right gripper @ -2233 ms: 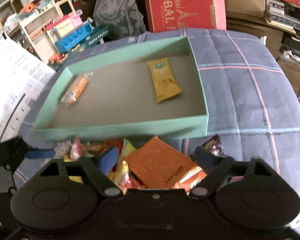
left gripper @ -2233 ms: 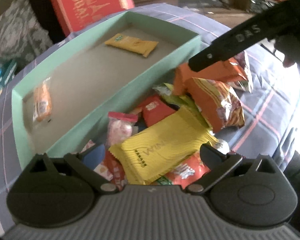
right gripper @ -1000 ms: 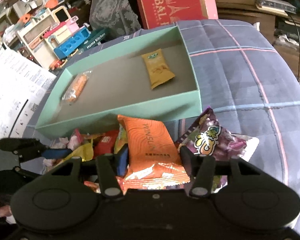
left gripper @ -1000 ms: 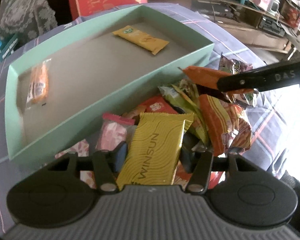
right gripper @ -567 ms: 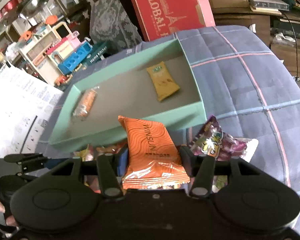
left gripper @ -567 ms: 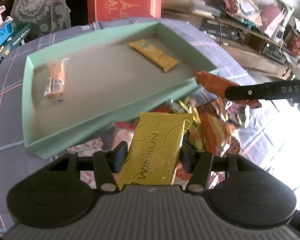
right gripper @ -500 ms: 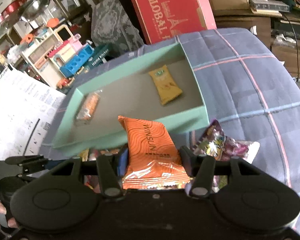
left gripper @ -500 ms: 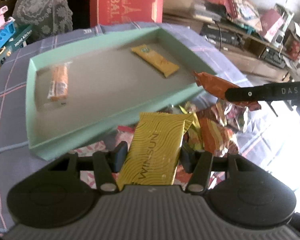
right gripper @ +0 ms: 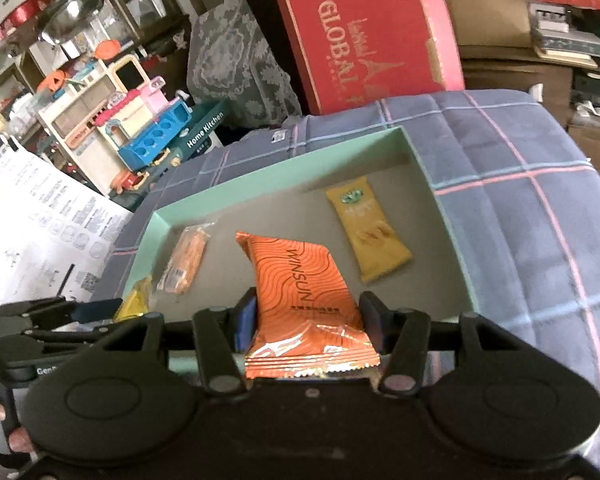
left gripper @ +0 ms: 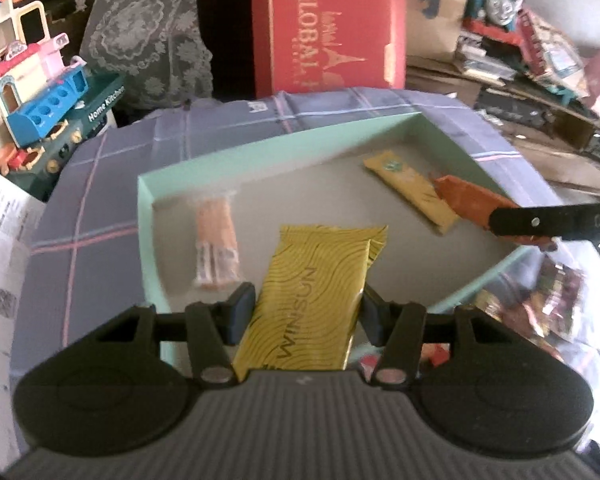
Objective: Organize snacks
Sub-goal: 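Carry both WINSUN packets over the mint-green box with both tools, then open both tools to release the WINSUN packets into the box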
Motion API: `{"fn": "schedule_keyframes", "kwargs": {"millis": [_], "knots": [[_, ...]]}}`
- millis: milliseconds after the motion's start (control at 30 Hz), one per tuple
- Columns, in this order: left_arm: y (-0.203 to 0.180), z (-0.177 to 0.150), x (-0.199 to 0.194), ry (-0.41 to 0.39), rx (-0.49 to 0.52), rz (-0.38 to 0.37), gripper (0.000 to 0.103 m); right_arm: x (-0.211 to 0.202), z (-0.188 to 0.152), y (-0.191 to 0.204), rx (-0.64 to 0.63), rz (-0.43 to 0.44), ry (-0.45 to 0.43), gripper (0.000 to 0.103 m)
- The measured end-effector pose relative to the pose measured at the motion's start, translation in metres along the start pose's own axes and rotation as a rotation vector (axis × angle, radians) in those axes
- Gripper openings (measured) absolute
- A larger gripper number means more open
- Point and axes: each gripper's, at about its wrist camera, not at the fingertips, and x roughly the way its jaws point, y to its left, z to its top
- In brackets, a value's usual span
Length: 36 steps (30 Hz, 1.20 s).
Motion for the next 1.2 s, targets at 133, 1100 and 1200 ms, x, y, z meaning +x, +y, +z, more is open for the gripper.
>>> {"fn": "schedule_keyframes", "kwargs": {"millis": [133,1100,1200], "knots": [[0.006,0.021,0.031,0.023,-0.005,0.016,0.054,0.039,0.011,0.008,0.012,-0.012,0.024,0.052],[0.025,0.059,0.135,0.045,0.012,0.239,0.073,0.104,0.049,-0.002,-0.030,-0.163,-0.014,0.090],[0.020,0.056,0.116,0.016,0.004,0.243,0.089,0.091,0.048,0.000,-0.033,-0.146,-0.026,0.103]]}}
